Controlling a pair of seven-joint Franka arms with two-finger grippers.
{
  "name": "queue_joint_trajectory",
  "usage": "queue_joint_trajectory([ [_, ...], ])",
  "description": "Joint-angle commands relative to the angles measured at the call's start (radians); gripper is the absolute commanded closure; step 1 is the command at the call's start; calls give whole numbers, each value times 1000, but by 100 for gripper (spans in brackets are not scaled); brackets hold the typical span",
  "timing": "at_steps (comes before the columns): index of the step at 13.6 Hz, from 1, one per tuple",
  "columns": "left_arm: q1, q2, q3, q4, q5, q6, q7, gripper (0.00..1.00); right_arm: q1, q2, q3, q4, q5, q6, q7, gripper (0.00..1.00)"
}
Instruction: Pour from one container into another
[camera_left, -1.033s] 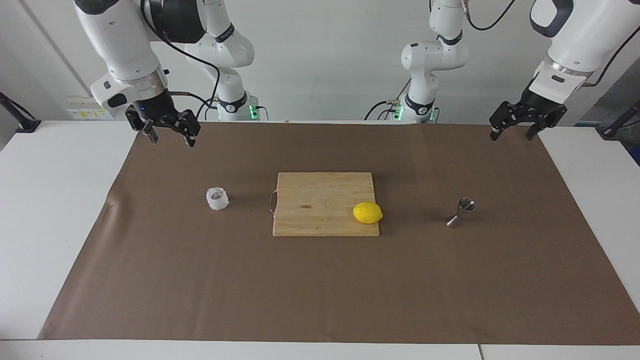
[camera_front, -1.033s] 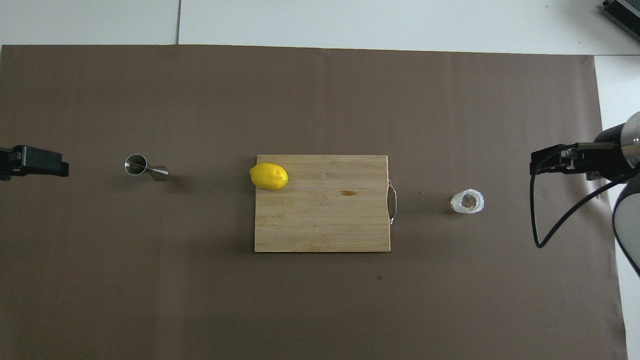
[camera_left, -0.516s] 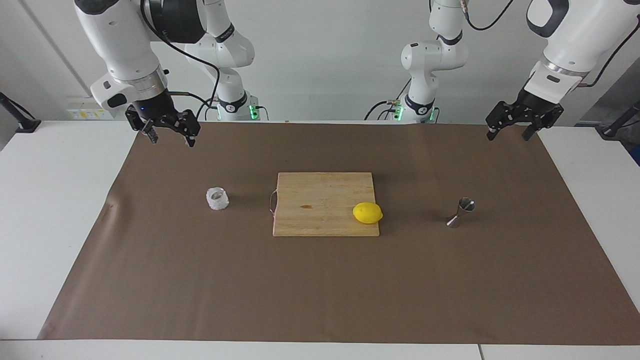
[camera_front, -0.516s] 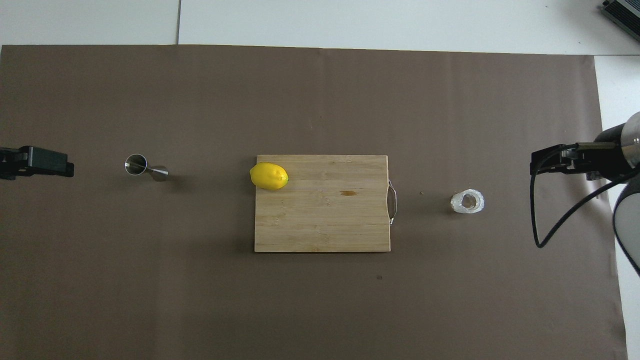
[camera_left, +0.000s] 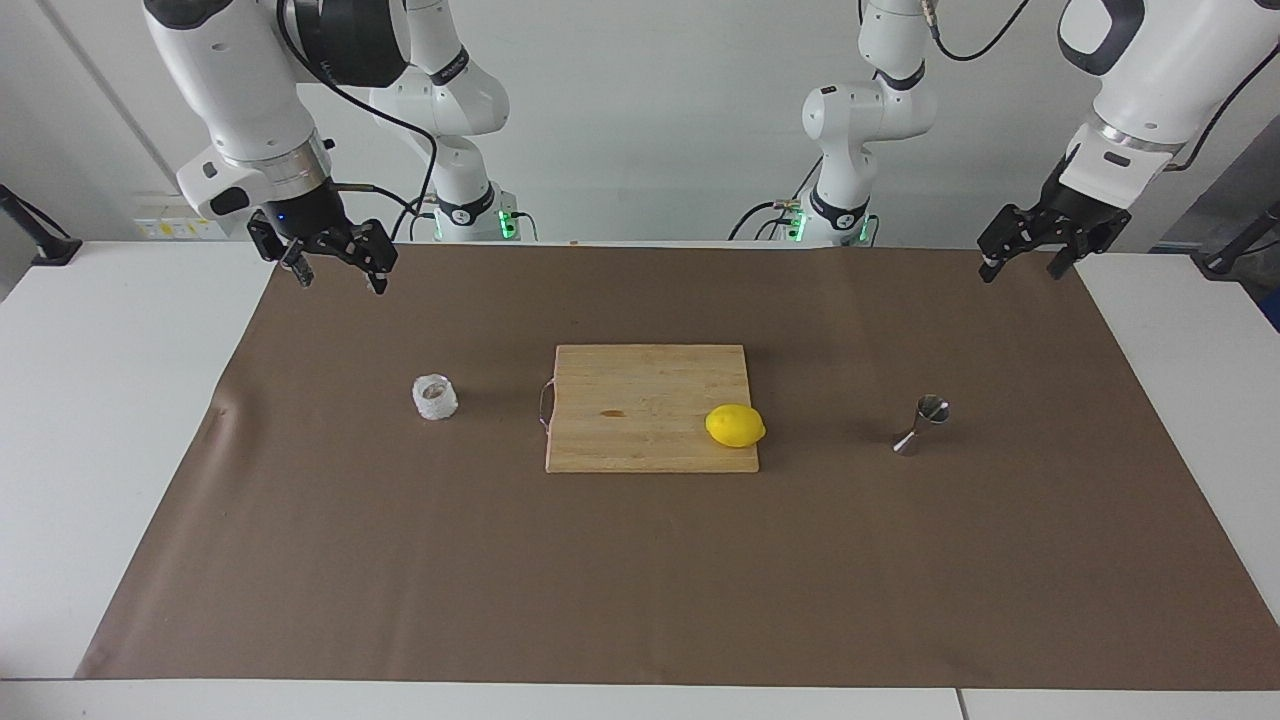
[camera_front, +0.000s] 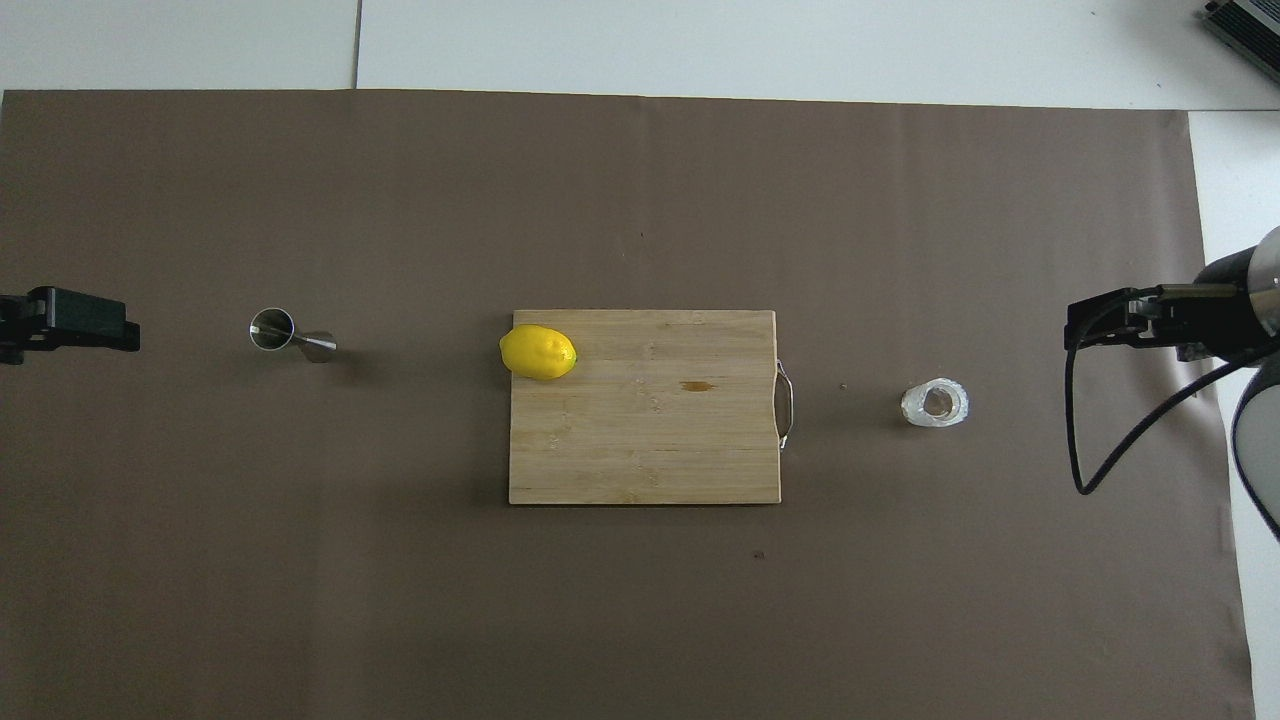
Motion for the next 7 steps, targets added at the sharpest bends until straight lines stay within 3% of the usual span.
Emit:
queue_joint_trajectory([
  [1,17,-37,1,-57,9,4,-145,0,-8,-4,3,1,4,-15,13,0],
  [5,62,-123,3,-215,-42,26,-439,0,-7,-4,3,2,4,-13,13,0],
  [7,129,-129,3,-258,-175,47,-531,0,-7,-4,3,1,4,-13,13,0],
])
